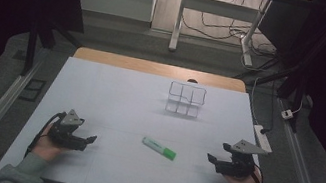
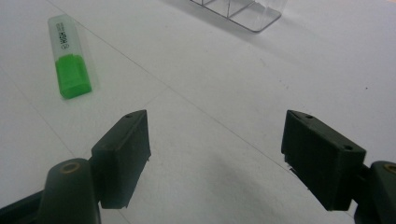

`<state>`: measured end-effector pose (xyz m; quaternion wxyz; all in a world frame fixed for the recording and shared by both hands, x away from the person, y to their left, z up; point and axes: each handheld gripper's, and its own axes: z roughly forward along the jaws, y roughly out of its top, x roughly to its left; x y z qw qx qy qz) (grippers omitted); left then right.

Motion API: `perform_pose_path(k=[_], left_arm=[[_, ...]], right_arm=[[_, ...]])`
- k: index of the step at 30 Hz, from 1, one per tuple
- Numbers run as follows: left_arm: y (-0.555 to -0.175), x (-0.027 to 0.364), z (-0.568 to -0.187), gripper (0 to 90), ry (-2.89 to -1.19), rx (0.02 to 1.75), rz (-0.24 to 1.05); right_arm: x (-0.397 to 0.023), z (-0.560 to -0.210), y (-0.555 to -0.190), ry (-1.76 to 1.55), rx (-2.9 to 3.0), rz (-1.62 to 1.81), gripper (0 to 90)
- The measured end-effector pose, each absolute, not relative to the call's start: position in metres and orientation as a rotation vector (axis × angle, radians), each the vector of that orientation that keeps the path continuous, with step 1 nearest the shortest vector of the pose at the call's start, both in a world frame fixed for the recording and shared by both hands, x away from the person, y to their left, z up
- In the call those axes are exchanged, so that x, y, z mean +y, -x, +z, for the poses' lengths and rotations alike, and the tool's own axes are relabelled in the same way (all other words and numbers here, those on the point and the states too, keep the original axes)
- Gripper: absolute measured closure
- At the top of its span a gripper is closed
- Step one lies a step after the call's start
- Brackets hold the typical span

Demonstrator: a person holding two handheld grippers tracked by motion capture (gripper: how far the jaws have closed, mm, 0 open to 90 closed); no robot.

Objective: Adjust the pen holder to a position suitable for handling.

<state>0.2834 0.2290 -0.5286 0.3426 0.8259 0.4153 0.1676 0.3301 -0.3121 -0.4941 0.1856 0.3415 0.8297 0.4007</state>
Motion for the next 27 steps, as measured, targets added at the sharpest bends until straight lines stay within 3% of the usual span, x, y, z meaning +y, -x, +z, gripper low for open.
perform_pose_path(k=[27], left_arm=[[-0.2827, 0.2276, -0.5291, 19.3, -2.155, 1.068, 0.433]], right_arm=[[-0.3067, -0.4884, -0.3333, -0.956, 2.339, 1.14, 24.4]])
